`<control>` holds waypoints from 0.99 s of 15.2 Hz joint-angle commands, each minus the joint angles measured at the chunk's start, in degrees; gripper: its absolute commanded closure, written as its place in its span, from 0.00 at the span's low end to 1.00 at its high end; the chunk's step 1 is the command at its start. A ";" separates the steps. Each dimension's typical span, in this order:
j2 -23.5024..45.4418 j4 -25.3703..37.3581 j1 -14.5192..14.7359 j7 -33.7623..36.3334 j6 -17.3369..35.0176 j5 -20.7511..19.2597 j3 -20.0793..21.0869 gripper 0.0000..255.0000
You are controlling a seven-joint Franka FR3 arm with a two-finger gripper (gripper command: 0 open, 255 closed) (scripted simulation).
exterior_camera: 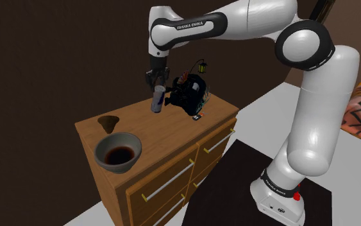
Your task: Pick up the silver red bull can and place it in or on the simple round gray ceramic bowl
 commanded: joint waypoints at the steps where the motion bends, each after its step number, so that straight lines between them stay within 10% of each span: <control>1: -0.32 1.08 0.10 0.12 -1.40 0.03 0.08 1.00; 15: -0.27 11.96 0.29 0.08 -12.23 0.07 0.17 1.00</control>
